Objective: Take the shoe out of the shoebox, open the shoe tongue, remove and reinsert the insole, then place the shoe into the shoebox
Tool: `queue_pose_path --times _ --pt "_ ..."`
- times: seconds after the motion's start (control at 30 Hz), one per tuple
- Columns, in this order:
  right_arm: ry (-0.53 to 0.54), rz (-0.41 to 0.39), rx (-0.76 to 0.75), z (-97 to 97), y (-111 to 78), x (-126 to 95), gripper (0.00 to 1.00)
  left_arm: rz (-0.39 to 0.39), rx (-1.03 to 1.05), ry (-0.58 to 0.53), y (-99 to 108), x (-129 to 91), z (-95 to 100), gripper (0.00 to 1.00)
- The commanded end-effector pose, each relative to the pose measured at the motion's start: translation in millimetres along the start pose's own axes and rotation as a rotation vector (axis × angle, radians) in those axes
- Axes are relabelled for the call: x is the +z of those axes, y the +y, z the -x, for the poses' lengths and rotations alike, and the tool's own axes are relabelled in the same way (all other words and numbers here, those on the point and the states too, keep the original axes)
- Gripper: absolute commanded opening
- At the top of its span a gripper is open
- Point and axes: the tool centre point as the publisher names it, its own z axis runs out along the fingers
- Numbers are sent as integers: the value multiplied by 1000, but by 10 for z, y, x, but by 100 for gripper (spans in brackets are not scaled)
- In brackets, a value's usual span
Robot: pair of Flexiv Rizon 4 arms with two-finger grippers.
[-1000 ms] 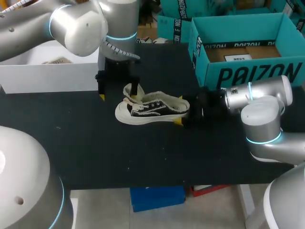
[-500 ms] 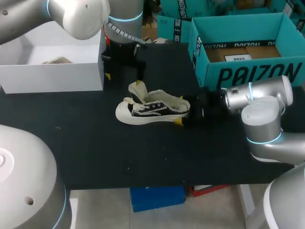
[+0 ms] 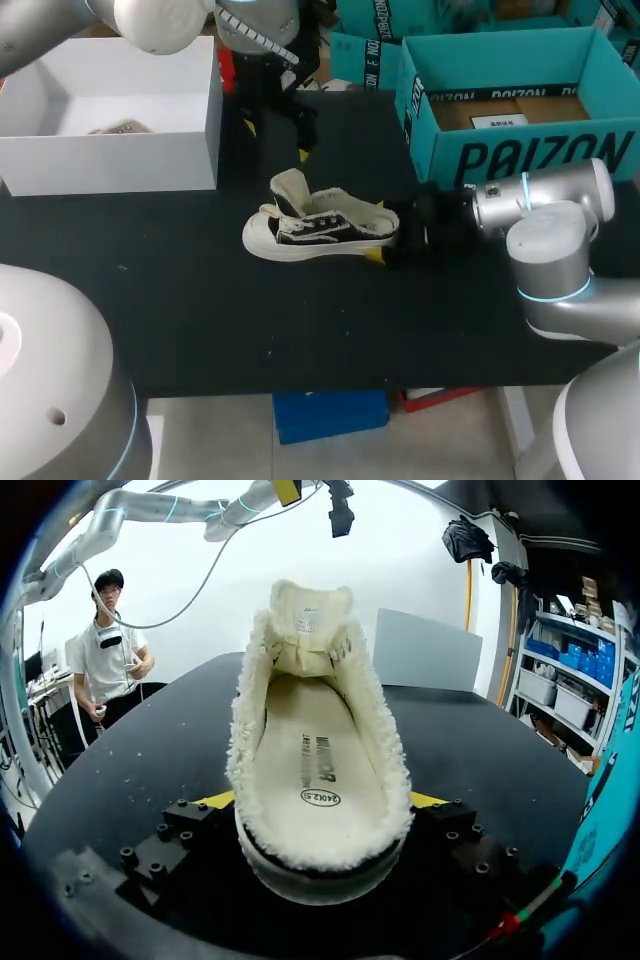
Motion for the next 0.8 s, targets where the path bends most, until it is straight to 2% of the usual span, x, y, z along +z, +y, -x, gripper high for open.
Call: queue_pose_path --times 0.03,0.3,0.43,0.6,0.63,0.67,0.7,0.8 --pt "1 -1 1 8 -16 -6 0 24 541 157 0 29 8 100" --pt "1 -1 1 8 -16 -6 0 108 884 214 31 146 -119 100" --pt "1 -1 1 8 -16 -6 0 146 977 239 52 246 -202 100" --pt "1 -1 1 8 -16 -6 0 176 1032 277 -21 315 -269 100" --pt "1 -1 1 8 -16 -6 0 178 1025 282 -48 326 -290 79" --pt "1 -1 1 8 -16 -6 0 179 999 283 -71 335 -309 4" --pt "1 -1 1 8 -16 -6 0 160 965 271 -109 350 -327 0" --pt "1 -1 1 8 -16 -6 0 149 907 247 -157 361 -340 0"
